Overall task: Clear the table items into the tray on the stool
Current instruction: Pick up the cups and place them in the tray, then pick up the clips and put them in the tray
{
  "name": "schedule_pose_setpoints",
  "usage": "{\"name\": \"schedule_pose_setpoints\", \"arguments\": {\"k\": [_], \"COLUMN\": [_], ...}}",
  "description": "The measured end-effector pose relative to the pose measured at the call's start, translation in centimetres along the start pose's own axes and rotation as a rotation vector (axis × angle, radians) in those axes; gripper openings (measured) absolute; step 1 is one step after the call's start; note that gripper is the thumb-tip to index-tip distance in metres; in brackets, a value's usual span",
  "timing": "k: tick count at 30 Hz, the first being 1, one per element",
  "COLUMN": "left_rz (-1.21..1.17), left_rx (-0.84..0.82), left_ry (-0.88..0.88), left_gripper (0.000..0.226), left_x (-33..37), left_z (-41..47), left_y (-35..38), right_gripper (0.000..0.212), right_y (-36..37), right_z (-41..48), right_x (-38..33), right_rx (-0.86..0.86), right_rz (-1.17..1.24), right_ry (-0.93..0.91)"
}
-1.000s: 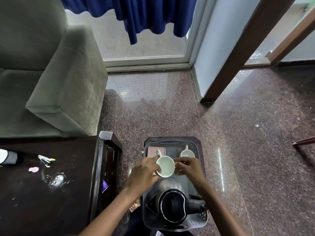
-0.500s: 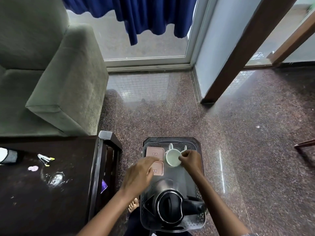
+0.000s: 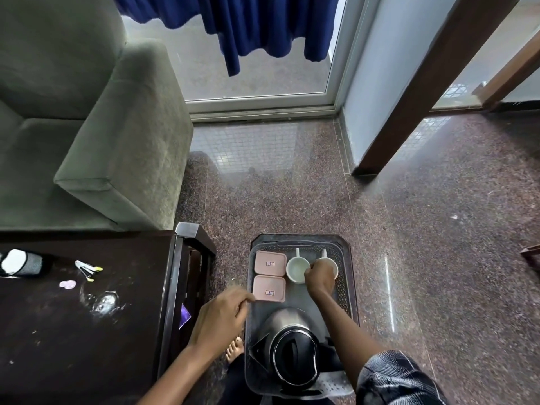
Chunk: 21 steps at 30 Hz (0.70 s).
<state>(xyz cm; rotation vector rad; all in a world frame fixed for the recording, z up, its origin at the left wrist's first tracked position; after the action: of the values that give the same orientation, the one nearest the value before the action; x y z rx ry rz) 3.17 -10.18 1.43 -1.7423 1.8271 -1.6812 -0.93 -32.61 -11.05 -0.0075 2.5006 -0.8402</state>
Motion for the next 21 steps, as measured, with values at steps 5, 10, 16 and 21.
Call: {"name": "schedule_pose_setpoints", "arguments": {"k": [5,10,16,21], "left_rz": [0.001,-0.006,-0.07,-0.156], "left_rx": [-0.016,-0.035,-0.059,-0.045], "left_ry": [-0.037,-0.071,-0.1,-0.148], "left_gripper": [0.018,0.018,0.019,0.019], "left_x": [-0.9,-1.1,-1.1,-1.1], "left_z": [-0.5,-0.8,-0.3,0.5], "left_y": [0.3,0.5,0.6,0.7], "right_gripper": [0.021,0.03,0.03,0.029], "right_y": [0.6,0.5,-0.2,-0.5], "right_z": [-0.1,0.2,-1.2,-3.0], "right_x": [-0.4,0.1,-0.8,-1.8], "right_rx": [0.041,0.06,0.04,-0.098], "right_rz": [-0.044,-0.011,-0.192,-0.078], "right_ry": [-0.005,0.005,-0.121,-0.216]}}
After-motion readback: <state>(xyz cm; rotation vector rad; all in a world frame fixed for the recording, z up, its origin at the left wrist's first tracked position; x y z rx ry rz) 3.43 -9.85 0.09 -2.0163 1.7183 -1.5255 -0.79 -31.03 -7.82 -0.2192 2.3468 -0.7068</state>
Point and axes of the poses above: each hand's wrist, its own z-axis towards the middle knuckle, its own y-axis out of the palm, x = y × z, the point moved 6 cm from there along z, towards the middle knuckle, and after that the axes turned 8 degrees about -x, right-handed, at the moved point
